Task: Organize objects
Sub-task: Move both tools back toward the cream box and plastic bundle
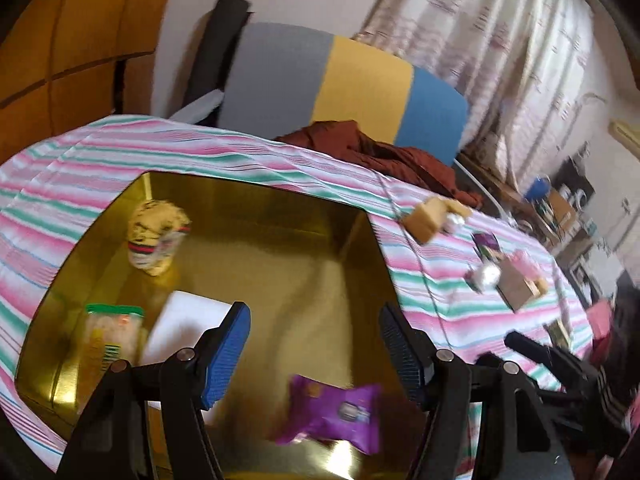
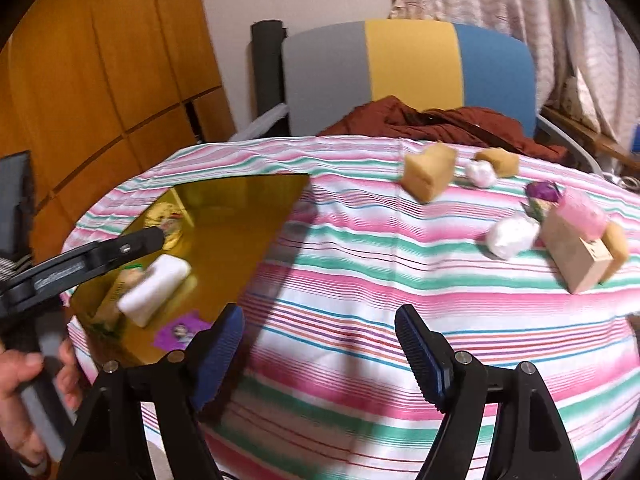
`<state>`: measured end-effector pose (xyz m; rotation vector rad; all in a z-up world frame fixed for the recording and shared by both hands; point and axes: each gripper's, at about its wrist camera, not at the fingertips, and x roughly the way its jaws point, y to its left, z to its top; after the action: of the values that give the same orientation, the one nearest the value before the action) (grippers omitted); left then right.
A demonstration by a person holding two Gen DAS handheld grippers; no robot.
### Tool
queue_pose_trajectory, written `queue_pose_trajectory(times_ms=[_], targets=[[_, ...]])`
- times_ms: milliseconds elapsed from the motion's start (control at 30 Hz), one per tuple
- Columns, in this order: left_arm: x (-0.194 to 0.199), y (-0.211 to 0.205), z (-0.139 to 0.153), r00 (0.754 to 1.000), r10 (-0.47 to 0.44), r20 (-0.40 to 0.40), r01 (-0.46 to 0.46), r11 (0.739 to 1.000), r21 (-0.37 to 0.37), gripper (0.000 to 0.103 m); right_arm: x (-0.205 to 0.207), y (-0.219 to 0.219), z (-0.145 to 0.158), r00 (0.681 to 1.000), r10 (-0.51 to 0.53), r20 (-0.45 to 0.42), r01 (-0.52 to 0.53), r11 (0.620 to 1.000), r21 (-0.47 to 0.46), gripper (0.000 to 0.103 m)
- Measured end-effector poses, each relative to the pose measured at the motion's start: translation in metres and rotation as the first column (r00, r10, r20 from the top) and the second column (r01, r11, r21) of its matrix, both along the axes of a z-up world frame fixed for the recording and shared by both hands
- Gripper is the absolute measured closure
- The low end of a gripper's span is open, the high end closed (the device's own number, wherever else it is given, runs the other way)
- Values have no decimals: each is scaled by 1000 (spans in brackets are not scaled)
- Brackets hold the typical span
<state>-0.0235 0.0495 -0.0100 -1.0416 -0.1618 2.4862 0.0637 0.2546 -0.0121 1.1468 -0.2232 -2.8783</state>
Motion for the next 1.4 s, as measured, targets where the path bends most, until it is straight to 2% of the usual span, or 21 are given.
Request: queue_pose_trajectory(times_ms=[200,433,533,667,767,933,1000,1133,1300,1400], targets=[[24,37,4,992,-120,-25,119,992,-51,35,3,33,-13,997,-65,38,64,998,21,25],[49,65,1,973,-231,-2,231,972,-38,35,12,79,-22,986,-153,64,151,988,32,25],[59,75,-2,964,-264,0,264,964,-38,35,13,107,-19,977,-207,50,205,978,47,24],[67,83,-6,960,-279,15,279,960,-27,35,6,151,0,956,-291,-27,293,953,76,24],[71,86,-8,960,-278,28,278,960,-18,35,-14,183,15,938,-339,-75,346,931,115,24],[75,87,-11,961,-273,42,274,961,-26,35,-55,230,22,911,-408,-50,411,907,94,26],[74,88,-13,961,-271,50,272,962,-33,35,-66,237,18,911,-412,-28,413,907,84,31],[72,89,-16,963,-262,62,264,964,-36,35,-66,229,7,940,-342,-1,341,937,76,39],[72,92,-18,963,-262,70,265,963,-42,35,-41,200,-5,970,-241,10,241,970,0,40],[72,93,-20,962,-263,76,266,963,-40,35,-26,188,-12,976,-219,6,219,976,3,40]])
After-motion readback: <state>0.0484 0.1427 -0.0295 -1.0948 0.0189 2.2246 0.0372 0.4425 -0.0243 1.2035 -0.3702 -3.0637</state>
